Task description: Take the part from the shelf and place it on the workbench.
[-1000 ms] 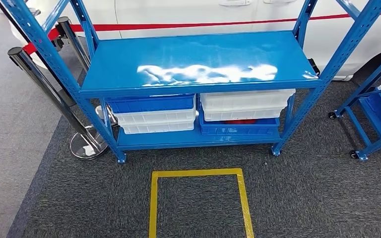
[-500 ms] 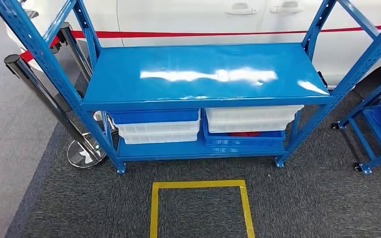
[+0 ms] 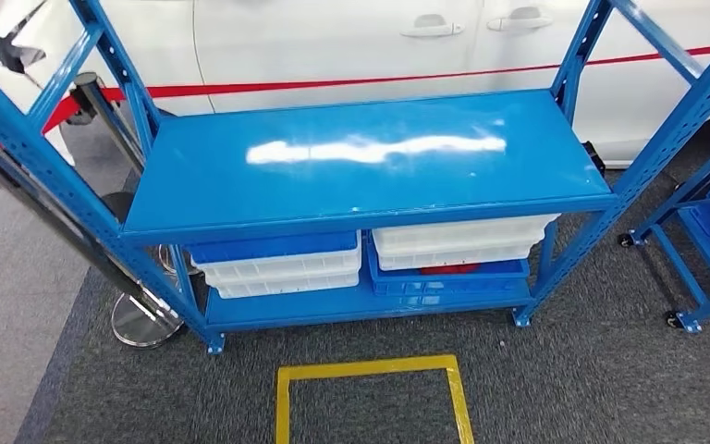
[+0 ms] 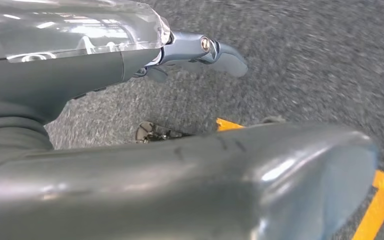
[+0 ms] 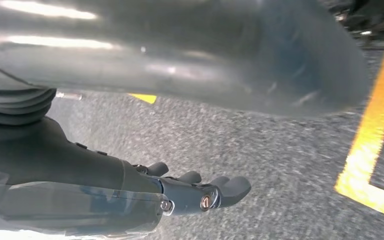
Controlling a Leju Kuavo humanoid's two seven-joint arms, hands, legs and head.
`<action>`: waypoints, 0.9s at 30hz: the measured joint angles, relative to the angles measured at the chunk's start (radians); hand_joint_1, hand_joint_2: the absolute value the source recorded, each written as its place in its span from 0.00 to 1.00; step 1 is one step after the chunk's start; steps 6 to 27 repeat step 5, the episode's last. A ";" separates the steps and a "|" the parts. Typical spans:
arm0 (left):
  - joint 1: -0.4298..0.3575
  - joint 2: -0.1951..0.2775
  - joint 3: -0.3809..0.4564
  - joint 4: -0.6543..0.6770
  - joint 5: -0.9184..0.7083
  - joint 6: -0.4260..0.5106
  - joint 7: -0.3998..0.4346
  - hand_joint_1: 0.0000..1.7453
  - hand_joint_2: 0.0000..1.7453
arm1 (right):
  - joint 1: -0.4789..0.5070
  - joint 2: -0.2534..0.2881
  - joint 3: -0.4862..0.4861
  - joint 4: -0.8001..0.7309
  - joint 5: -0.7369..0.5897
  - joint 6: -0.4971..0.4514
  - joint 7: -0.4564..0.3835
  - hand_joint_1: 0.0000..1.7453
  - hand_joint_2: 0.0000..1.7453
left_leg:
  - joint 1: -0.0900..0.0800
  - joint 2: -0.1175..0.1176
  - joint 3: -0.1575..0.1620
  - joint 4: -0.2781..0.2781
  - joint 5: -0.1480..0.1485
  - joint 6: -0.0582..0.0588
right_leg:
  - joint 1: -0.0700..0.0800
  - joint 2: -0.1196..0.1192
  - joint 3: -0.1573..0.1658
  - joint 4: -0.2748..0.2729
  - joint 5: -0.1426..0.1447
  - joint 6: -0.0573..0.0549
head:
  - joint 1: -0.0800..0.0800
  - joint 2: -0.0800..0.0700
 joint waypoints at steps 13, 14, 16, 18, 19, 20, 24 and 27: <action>0.009 -0.001 0.002 0.003 0.009 0.010 0.005 0.00 0.00 | -0.006 0.000 -0.006 0.000 -0.008 -0.013 -0.002 0.00 0.33 | 0.006 -0.006 -0.163 0.170 -0.117 -0.011 | 0.001 0.024 0.037 -0.001 -0.029 -0.008 | 0.000 0.000; 0.009 -0.001 0.002 0.003 0.009 0.010 0.005 0.00 0.00 | -0.006 0.000 -0.006 0.000 -0.008 -0.013 -0.002 0.00 0.33 | 0.006 -0.006 -0.163 0.170 -0.117 -0.011 | 0.001 0.024 0.037 -0.001 -0.029 -0.008 | 0.000 0.000; 0.009 -0.001 0.002 0.003 0.009 0.010 0.005 0.00 0.00 | -0.006 0.000 -0.006 0.000 -0.008 -0.013 -0.002 0.00 0.33 | 0.006 -0.006 -0.163 0.170 -0.117 -0.011 | 0.001 0.024 0.037 -0.001 -0.029 -0.008 | 0.000 0.000; 0.009 -0.001 0.002 0.003 0.009 0.010 0.005 0.00 0.00 | -0.006 0.000 -0.006 0.000 -0.008 -0.013 -0.002 0.00 0.33 | 0.006 -0.006 -0.163 0.170 -0.117 -0.011 | 0.001 0.024 0.037 -0.001 -0.029 -0.008 | 0.000 0.000; 0.009 -0.001 0.002 0.003 0.009 0.010 0.005 0.00 0.00 | -0.006 0.000 -0.006 0.000 -0.008 -0.013 -0.002 0.00 0.33 | 0.006 -0.006 -0.163 0.170 -0.117 -0.011 | 0.001 0.024 0.037 -0.001 -0.029 -0.008 | 0.000 0.000; 0.009 -0.001 0.002 0.003 0.009 0.010 0.005 0.00 0.00 | -0.006 0.000 -0.006 0.000 -0.008 -0.013 -0.002 0.00 0.33 | 0.006 -0.006 -0.163 0.170 -0.117 -0.011 | 0.001 0.024 0.037 -0.001 -0.029 -0.008 | 0.000 0.000; 0.009 -0.001 0.002 0.003 0.009 0.010 0.005 0.00 0.00 | -0.006 0.000 -0.006 0.000 -0.008 -0.013 -0.002 0.00 0.33 | 0.006 -0.006 -0.163 0.170 -0.117 -0.011 | 0.001 0.024 0.037 -0.001 -0.029 -0.008 | 0.000 0.000; 0.009 -0.001 0.002 0.003 0.009 0.010 0.005 0.00 0.00 | -0.006 0.000 -0.006 0.000 -0.008 -0.013 -0.002 0.00 0.33 | 0.006 -0.006 -0.163 0.170 -0.117 -0.011 | 0.001 0.024 0.037 -0.001 -0.029 -0.008 | 0.000 0.000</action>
